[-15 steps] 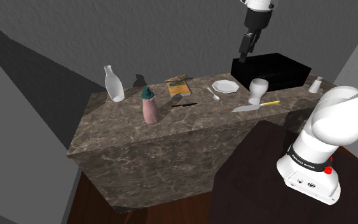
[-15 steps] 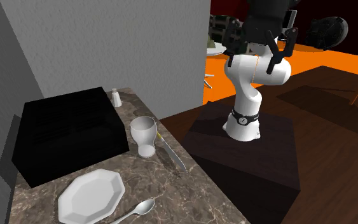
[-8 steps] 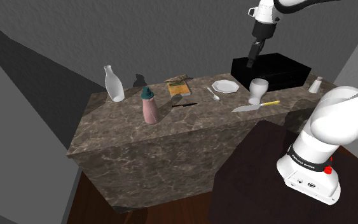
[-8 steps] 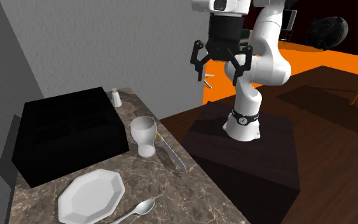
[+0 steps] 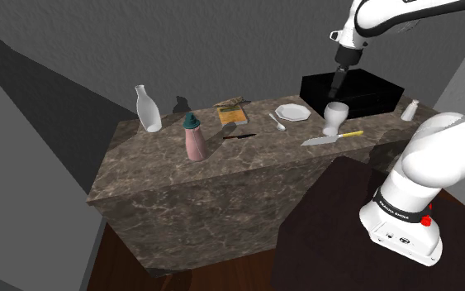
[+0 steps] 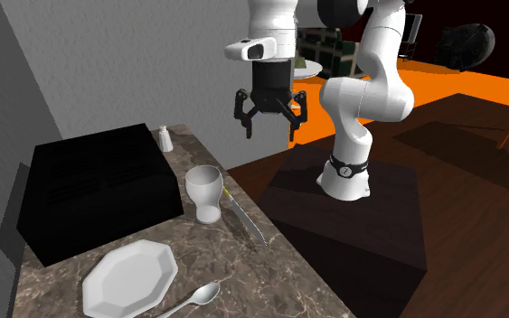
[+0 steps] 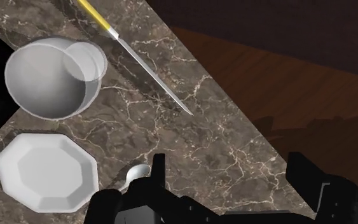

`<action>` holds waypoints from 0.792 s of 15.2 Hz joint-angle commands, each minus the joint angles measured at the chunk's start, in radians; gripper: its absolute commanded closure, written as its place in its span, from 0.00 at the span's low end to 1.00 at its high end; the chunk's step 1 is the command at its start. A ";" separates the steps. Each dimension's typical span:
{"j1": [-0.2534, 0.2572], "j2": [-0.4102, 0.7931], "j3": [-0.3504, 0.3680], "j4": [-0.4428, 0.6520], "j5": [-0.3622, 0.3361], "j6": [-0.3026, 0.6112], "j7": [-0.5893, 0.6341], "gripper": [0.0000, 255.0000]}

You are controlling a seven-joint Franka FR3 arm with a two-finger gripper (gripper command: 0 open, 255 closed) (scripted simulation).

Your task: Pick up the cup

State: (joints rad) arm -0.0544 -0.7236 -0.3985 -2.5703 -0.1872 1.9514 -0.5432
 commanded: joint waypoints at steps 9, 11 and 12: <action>0.061 0.309 -0.337 0.066 0.049 0.197 -0.349 0.00; 0.097 0.395 -0.413 0.096 0.101 0.230 -0.439 0.00; 0.118 0.443 -0.453 0.113 0.136 0.245 -0.490 0.00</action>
State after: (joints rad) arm 0.0531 -0.3117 -0.8165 -2.4654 -0.0735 2.1856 -0.9840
